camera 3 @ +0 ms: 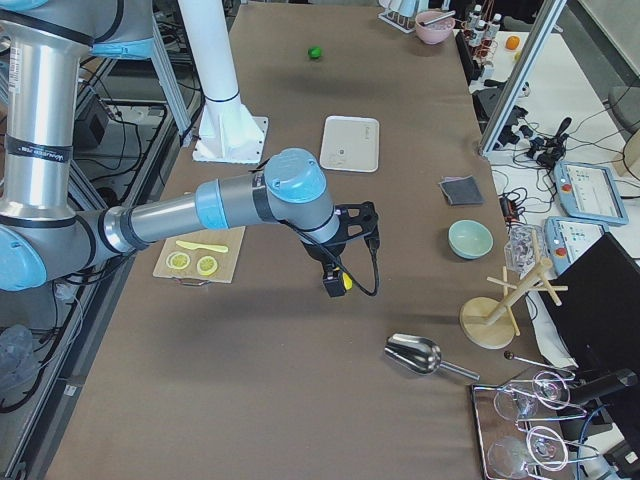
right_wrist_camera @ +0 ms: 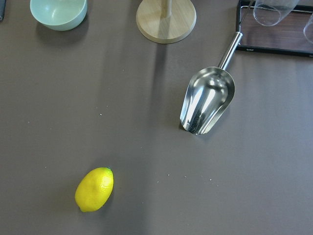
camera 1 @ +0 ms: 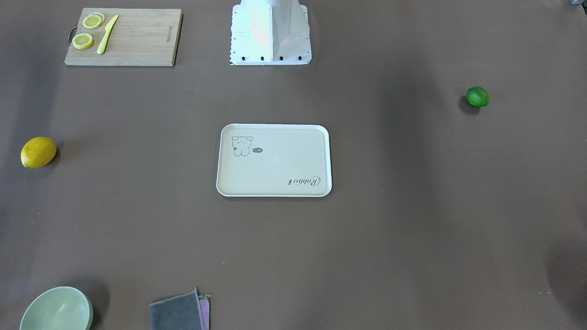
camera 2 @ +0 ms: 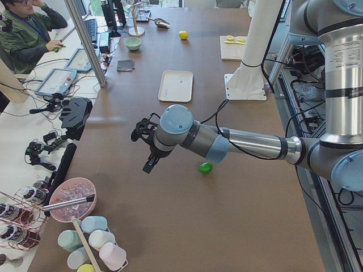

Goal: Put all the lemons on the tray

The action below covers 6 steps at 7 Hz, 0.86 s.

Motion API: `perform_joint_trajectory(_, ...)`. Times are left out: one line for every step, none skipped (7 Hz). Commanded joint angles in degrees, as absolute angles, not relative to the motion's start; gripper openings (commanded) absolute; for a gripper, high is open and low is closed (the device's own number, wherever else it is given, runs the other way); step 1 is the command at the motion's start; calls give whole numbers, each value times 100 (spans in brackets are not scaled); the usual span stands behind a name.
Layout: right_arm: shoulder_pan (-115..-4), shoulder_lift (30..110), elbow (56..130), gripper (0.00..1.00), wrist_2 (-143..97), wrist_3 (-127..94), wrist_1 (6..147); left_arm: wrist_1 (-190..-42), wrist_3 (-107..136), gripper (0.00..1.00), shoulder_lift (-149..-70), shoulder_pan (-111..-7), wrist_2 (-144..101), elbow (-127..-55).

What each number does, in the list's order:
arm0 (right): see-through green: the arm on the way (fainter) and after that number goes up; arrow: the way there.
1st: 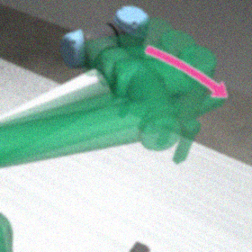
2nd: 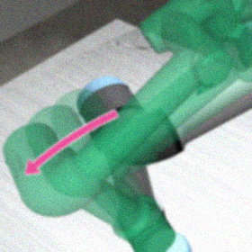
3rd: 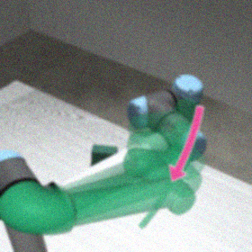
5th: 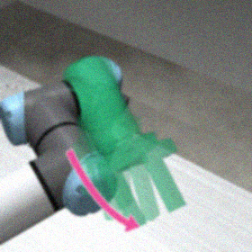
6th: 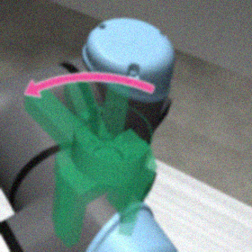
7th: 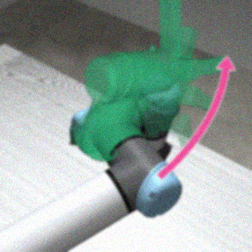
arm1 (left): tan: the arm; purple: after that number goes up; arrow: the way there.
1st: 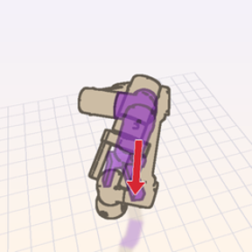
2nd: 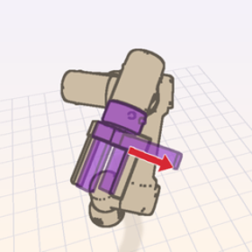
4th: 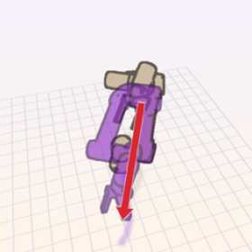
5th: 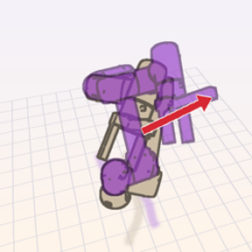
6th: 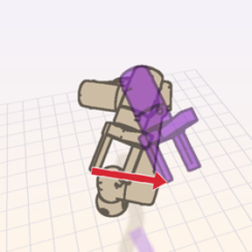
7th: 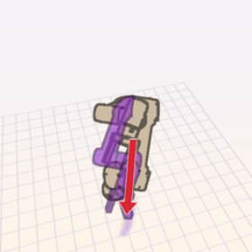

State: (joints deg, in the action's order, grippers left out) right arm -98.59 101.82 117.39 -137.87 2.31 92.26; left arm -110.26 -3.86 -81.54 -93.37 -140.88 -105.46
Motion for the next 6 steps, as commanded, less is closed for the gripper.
perform_joint_trajectory(-9347,10256,11716,100,-13747,-401,9097,-11232,635,98,-7807,-9107,-14925,-10486)
perform_joint_trajectory(-9073,10266,11716,100,-13711,-604,9079,-11415,937,98,-7561,-8923,-15159,-10468)
perform_joint_trajectory(-8957,10257,11716,100,-13702,-641,9079,-11800,1132,98,-7324,-8695,-15126,-10433)
perform_joint_trajectory(-8939,10266,11716,100,-13693,-642,9079,-12265,1647,98,-7104,-8405,-15074,-10433)
perform_joint_trajectory(-8938,10257,11716,100,-13676,-633,9079,-12887,2357,98,-6962,-7950,-14638,-10407)
perform_joint_trajectory(-8938,10266,11716,100,-13650,-633,9079,-13424,2956,98,-6935,-7545,-14321,-10206)
